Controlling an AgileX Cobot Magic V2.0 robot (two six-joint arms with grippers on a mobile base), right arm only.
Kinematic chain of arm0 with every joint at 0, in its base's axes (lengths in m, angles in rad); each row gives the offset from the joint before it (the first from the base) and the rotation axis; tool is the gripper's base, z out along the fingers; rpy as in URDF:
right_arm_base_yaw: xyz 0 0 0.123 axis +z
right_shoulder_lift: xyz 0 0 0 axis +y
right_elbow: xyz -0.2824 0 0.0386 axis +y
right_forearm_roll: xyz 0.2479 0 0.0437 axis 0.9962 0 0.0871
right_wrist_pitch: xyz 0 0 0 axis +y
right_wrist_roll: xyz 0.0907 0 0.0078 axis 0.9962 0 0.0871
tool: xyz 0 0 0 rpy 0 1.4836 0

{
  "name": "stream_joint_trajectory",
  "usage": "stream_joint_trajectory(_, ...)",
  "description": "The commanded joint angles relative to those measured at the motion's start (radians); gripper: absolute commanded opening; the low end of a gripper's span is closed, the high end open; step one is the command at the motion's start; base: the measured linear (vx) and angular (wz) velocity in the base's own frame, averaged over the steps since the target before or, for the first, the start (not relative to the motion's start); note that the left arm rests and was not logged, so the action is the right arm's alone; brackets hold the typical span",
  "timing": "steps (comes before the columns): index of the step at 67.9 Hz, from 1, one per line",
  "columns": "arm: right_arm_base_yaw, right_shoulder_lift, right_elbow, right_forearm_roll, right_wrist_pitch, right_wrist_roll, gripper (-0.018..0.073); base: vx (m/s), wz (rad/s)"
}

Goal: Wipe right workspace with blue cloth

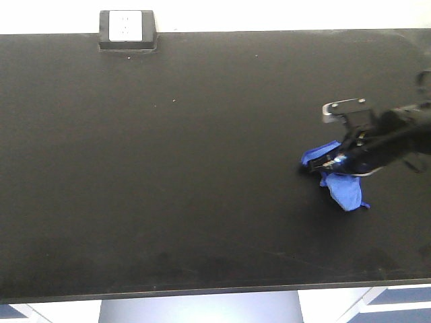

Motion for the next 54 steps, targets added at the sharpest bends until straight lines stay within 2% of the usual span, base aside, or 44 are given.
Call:
stream_joint_trajectory(1, 0.001, 0.024, -0.087, 0.021, 0.014, -0.042, -0.0003, 0.00, 0.00)
stream_joint_trajectory(7, 0.035, 0.048, -0.127, 0.083, 0.021, -0.101, -0.0003, 0.00, 0.00)
stream_joint_trajectory(12, 0.097, 0.048, -0.142, 0.150, 0.002, -0.179, -0.0003, 0.00, 0.00)
stream_joint_trajectory(21, 0.260, 0.048, -0.168, 0.295, -0.018, -0.334, -0.0003, 0.00, 0.00)
stream_joint_trajectory(27, 0.337, 0.048, -0.182, 0.317, -0.020, -0.388, -0.0003, 0.00, 0.00)
stream_joint_trajectory(31, 0.345, 0.048, -0.185, 0.303, -0.019, -0.384, -0.0003, 0.00, 0.00)
stream_joint_trajectory(34, 0.329, 0.048, -0.185, 0.292, -0.016, -0.367, -0.0003, 0.00, 0.00)
stream_joint_trajectory(40, 0.249, 0.048, -0.185, 0.252, 0.020, -0.322, -0.0003, 0.00, 0.00)
stream_joint_trajectory(49, 0.048, 0.048, -0.185, 0.163, 0.103, -0.252, -0.0003, 0.00, 0.00)
stream_joint_trajectory(54, -0.075, 0.048, -0.185, 0.144, 0.134, -0.213, -0.0003, 0.00, 0.00)
